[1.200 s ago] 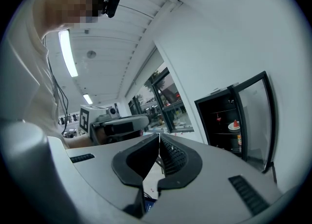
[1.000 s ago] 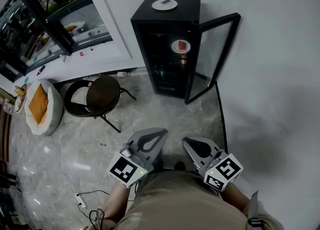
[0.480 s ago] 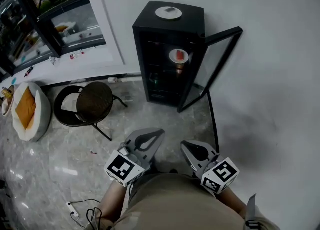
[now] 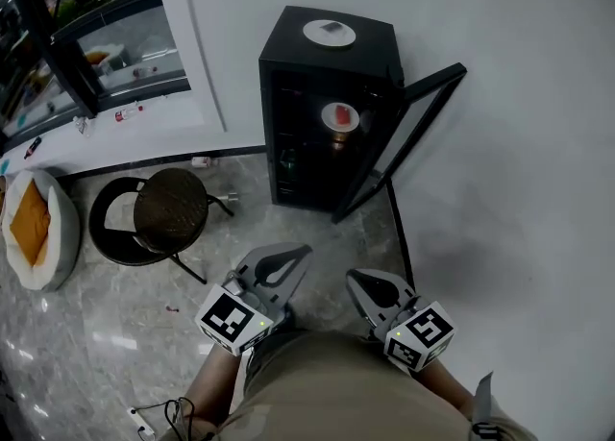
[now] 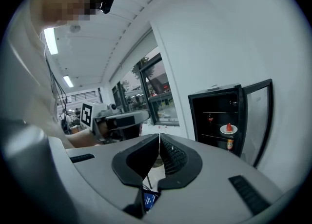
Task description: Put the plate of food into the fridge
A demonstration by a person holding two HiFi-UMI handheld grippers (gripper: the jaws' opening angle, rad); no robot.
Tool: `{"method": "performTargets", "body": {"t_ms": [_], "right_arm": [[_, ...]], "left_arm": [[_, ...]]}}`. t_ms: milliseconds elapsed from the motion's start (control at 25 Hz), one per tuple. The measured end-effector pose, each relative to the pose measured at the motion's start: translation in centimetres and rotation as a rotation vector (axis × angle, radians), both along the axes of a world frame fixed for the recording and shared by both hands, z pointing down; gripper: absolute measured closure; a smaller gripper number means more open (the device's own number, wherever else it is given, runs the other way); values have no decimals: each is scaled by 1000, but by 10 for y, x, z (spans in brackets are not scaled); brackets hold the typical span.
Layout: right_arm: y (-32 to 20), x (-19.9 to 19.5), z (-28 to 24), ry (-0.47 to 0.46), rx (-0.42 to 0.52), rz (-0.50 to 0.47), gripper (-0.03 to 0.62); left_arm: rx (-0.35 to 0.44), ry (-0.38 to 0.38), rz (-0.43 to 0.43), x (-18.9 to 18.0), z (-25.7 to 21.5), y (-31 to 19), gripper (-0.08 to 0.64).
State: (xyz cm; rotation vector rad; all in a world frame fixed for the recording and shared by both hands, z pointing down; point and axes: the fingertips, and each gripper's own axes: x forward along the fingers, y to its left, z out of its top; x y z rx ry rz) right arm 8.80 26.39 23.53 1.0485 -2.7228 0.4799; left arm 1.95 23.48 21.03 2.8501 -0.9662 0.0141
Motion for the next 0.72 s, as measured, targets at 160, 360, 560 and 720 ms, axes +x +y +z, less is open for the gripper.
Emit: {"method": "performTargets", "body": {"t_ms": [160,360,560,720], "right_arm": [[-14,-19,1,26,2,21,569],[-27,-47,1,51,-2,18,569],[-35,-66,3,87,-5,3,569],[-42,-74,3,98,-21,1,569]], "left_arm": [[15,36,23,-20,-1,-13,549],[13,51,26,-49,1,-24,549],[9,63,28,-69,4,-32,549],[-3,71,32,-75,5,-38,549]]}}
